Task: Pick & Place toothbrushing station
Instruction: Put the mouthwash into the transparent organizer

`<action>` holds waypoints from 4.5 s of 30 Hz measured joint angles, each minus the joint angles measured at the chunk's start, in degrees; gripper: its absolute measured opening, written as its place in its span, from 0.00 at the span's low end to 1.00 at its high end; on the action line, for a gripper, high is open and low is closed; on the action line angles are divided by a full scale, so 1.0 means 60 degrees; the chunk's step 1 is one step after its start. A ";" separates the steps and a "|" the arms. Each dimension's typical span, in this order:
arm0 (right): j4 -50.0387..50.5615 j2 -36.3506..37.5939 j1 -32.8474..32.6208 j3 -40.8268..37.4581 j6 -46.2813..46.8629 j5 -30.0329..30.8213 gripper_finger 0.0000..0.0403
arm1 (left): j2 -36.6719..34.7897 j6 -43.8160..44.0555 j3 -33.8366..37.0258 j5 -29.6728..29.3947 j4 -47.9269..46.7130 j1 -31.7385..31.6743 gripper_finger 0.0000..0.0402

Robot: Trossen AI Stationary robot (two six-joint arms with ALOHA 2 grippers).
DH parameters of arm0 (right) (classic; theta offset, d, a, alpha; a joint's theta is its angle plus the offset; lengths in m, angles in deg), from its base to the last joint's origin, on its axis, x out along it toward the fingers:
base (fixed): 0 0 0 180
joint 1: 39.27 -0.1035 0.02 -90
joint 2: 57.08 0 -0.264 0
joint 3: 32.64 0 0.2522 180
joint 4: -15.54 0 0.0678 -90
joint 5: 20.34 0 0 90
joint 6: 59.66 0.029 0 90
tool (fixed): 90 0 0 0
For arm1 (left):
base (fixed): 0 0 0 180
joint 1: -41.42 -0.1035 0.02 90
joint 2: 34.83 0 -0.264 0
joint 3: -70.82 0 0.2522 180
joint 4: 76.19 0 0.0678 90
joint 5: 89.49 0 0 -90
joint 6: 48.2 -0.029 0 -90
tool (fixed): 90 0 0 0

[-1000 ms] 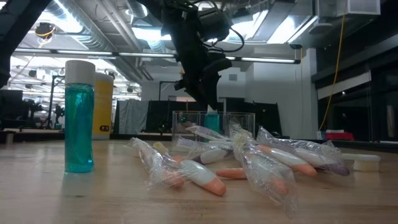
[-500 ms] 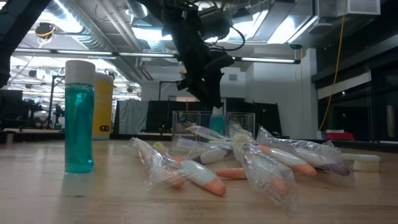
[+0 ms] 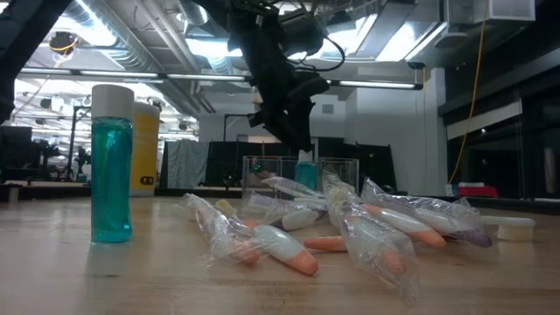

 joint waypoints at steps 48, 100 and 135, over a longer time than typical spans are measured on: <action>0.0068 -0.0004 0.0000 0.0000 -0.0150 0.0082 0.24 | -0.1704 -0.0498 -0.0011 -0.0496 -0.0181 -0.0398 0.31; -0.3053 -0.0462 -0.0729 -0.1916 0.0210 -0.1547 0.24 | -0.2965 0.3882 0.2914 -0.2036 -0.0889 0.8632 0.45; -0.3078 -0.0892 -0.1341 -0.1916 0.0777 -0.1000 0.24 | -0.2519 0.3775 0.2911 -0.1644 -0.0921 0.7945 0.45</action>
